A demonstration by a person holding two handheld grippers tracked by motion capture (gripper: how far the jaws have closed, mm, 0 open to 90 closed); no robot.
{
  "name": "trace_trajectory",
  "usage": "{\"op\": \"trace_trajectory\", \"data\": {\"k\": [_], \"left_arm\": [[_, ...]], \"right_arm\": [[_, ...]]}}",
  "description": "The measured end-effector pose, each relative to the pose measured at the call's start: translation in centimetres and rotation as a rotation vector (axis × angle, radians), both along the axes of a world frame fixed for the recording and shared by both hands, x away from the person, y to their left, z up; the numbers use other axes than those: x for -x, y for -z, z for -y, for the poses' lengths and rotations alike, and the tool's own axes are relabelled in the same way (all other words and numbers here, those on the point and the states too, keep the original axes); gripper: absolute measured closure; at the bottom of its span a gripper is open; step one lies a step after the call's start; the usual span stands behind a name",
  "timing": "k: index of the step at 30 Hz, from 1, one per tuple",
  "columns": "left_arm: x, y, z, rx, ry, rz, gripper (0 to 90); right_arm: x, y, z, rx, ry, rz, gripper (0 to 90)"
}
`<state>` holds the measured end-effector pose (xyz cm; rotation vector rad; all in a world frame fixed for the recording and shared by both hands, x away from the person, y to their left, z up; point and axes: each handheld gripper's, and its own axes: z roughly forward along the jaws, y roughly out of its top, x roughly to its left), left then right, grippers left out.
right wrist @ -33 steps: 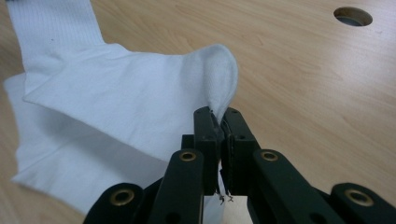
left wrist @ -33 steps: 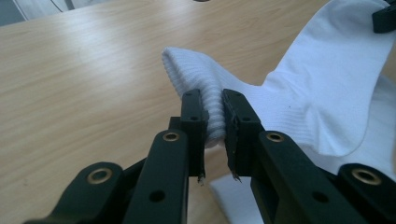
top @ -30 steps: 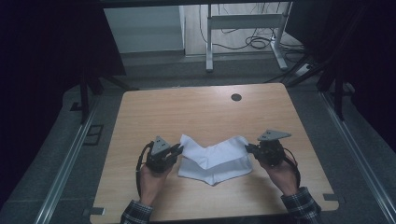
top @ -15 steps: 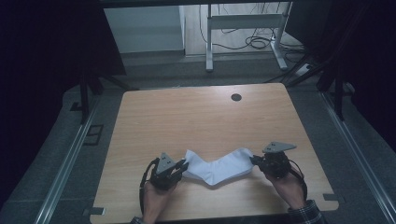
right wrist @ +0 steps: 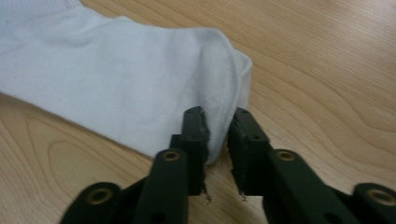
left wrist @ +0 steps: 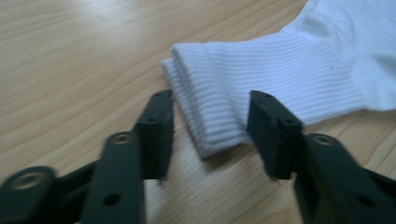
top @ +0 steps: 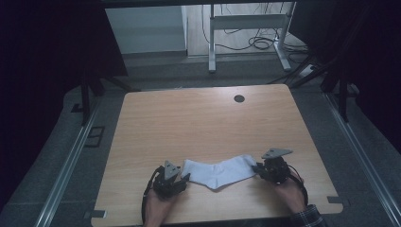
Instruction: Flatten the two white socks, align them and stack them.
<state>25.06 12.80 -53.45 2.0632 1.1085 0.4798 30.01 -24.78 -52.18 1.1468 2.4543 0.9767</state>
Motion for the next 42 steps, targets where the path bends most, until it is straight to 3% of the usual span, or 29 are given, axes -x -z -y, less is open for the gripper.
{"op": "trace_trajectory", "data": {"k": [5,9,12,17,20,24,28,30,34,39,42], "left_arm": [[-0.5,-1.4,-0.3,-0.018,-0.004,0.043,40.8],[-1.8,-1.5,0.8,-0.040,0.001,0.059,40.1],[-3.0,-0.4,1.3,-0.055,-0.023,0.050,39.5],[-3.5,0.5,1.4,-0.069,-0.055,0.049,39.9],[-3.2,0.5,1.7,-0.130,-0.060,0.088,40.7],[-3.2,0.5,1.8,-0.164,-0.059,0.096,40.6],[-3.4,0.2,1.7,-0.139,-0.059,0.093,37.3],[-3.3,-0.2,1.7,-0.105,-0.050,0.096,36.2],[-2.6,-1.1,2.5,-0.053,0.014,0.092,33.1],[-1.7,-1.3,3.5,-0.061,0.087,0.084,26.6],[-1.5,-1.2,3.7,-0.073,0.094,0.077,25.0]], "right_arm": [[0.2,-1.5,0.4,0.000,0.012,0.046,68.7],[-0.6,-2.2,-0.1,-0.011,0.008,0.058,75.4],[-1.7,-1.6,-0.5,-0.012,0.004,0.041,77.5],[-2.8,0.0,-0.5,0.006,0.031,0.019,83.0],[-3.0,0.4,-0.2,-0.007,0.033,0.017,83.1],[-2.7,0.4,-0.3,0.015,0.023,0.035,83.6],[-2.4,0.4,-0.2,0.022,0.024,0.043,77.7],[-2.4,0.2,-0.1,0.014,0.026,0.035,76.9],[-2.1,-0.5,-0.2,0.000,0.020,0.051,74.9],[-1.3,-1.5,-0.9,-0.016,-0.014,0.066,71.9],[-1.0,-1.9,-1.2,-0.028,-0.027,0.074,70.5]]}}
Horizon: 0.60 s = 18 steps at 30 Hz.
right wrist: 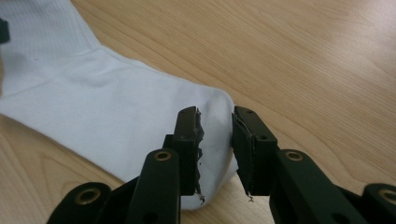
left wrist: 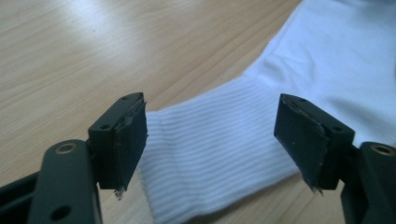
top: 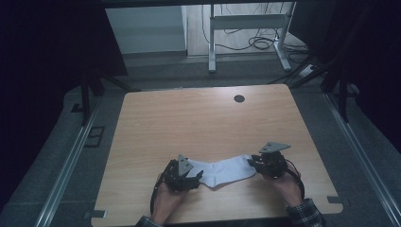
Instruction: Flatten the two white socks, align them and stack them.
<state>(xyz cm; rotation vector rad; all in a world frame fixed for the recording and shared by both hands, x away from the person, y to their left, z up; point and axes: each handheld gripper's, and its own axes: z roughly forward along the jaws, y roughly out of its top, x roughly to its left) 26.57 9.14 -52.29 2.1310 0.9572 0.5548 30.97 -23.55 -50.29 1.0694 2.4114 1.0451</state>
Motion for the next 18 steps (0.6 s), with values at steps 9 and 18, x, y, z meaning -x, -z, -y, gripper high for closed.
{"op": "trace_trajectory", "data": {"k": [9,18], "left_arm": [[-1.1,0.8,-0.6,-0.041,-0.054,-0.002,24.9],[-1.9,1.4,-1.0,-0.071,-0.089,-0.002,25.0]], "right_arm": [[-0.1,-0.4,0.3,-0.026,0.018,0.006,65.0],[-1.0,0.7,0.2,0.024,0.036,-0.006,66.4]]}}
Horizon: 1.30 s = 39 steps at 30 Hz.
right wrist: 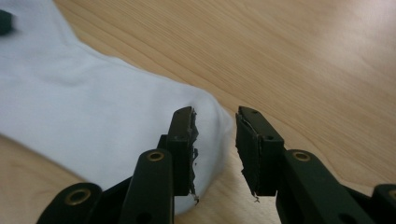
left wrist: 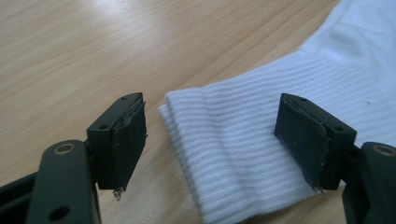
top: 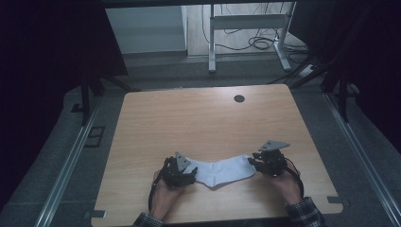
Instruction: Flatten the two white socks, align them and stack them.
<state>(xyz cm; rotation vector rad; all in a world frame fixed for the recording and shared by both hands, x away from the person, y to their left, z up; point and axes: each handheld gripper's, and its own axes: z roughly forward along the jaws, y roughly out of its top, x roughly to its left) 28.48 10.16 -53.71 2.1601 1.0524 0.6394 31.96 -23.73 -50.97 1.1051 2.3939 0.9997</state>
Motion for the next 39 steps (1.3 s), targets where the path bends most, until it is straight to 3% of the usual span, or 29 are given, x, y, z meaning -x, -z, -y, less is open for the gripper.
{"op": "trace_trajectory", "data": {"k": [3,7,11,14,17,23,33,39], "left_arm": [[-0.3,0.0,-0.2,-0.005,-0.008,0.002,25.0],[-0.5,0.1,-0.4,0.029,-0.003,-0.001,23.4],[-0.5,-0.5,-2.1,0.147,0.005,-0.019,20.5],[-0.7,-0.7,-3.2,0.173,-0.015,-0.030,19.6],[-0.8,-0.7,-4.4,0.184,-0.038,-0.044,19.2],[-0.2,-1.3,-5.8,0.183,-0.036,-0.037,16.0],[2.1,-1.6,-7.1,0.172,0.001,-0.054,11.9],[3.6,-1.3,-8.5,0.176,-0.012,-0.056,11.4]], "right_arm": [[-0.8,1.0,0.5,-0.003,0.033,-0.023,66.7],[-1.0,1.7,0.8,-0.015,0.043,-0.040,65.6],[-0.9,1.3,1.0,-0.032,0.039,-0.032,61.5],[-0.9,1.1,1.2,-0.036,0.036,-0.026,57.1],[-0.8,0.8,1.4,-0.051,0.038,-0.031,53.2],[-0.3,0.1,1.9,-0.054,0.030,-0.022,45.9],[1.5,-0.6,3.5,-0.055,0.008,-0.005,30.6],[2.4,0.0,4.5,-0.067,-0.004,-0.016,21.5]]}}
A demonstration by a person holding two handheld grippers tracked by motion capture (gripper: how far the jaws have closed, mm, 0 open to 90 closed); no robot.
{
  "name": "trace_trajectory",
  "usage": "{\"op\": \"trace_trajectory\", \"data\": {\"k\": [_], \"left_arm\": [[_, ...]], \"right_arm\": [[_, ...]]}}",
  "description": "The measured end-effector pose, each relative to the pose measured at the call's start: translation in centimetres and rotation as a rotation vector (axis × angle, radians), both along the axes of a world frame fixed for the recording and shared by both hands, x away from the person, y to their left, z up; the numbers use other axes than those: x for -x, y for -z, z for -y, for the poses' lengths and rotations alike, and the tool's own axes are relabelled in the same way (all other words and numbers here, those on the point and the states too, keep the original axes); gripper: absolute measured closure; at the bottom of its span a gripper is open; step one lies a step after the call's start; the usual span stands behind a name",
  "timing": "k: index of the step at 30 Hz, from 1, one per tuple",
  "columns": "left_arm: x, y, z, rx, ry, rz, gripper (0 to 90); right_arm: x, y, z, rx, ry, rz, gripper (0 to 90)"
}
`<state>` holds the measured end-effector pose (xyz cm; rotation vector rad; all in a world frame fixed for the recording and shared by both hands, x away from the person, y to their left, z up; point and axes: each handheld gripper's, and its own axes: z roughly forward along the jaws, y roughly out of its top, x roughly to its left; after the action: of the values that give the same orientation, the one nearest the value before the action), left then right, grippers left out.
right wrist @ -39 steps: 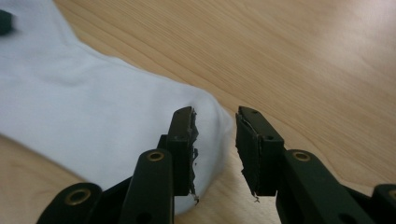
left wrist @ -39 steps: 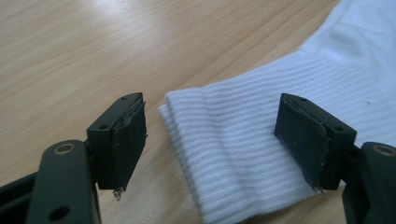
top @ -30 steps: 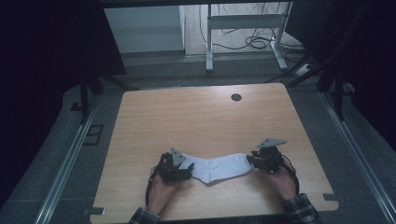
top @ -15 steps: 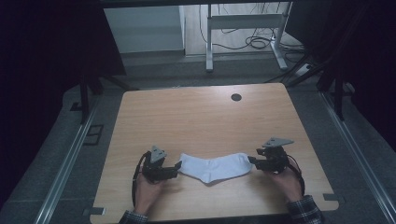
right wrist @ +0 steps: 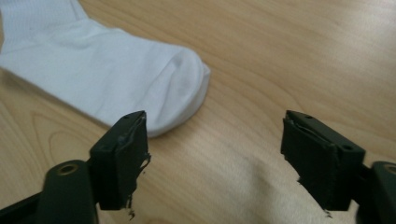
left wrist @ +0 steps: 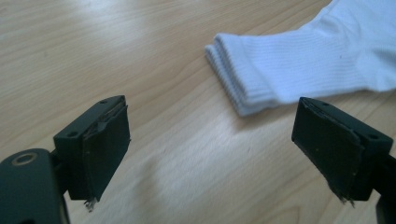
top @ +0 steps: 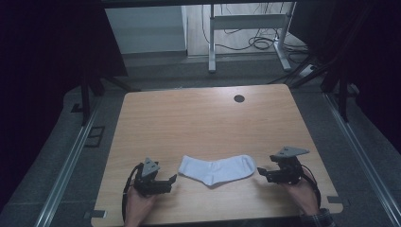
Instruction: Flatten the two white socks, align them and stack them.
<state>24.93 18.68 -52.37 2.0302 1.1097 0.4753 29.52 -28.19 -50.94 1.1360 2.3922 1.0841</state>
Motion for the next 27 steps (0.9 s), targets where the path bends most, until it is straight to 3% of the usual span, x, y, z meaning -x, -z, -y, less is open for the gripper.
{"op": "trace_trajectory", "data": {"k": [3,13,18,23,27], "left_arm": [[0.6,0.2,-0.6,-0.014,-0.014,0.001,11.4],[2.1,1.8,-2.1,-0.040,-0.049,-0.037,11.3],[2.0,1.8,-2.3,-0.040,-0.060,-0.043,11.3],[1.7,2.0,-1.9,-0.083,-0.061,-0.084,12.3],[1.6,2.1,-2.0,-0.065,-0.061,-0.100,13.1]], "right_arm": [[0.5,0.4,0.4,0.008,0.004,-0.001,16.4],[1.3,1.9,1.6,0.023,0.034,-0.012,13.6],[1.6,2.9,2.0,0.025,0.037,-0.009,12.7],[1.9,3.1,2.3,0.031,0.034,0.018,12.9],[2.0,3.1,2.1,0.062,0.033,0.028,12.3]]}}
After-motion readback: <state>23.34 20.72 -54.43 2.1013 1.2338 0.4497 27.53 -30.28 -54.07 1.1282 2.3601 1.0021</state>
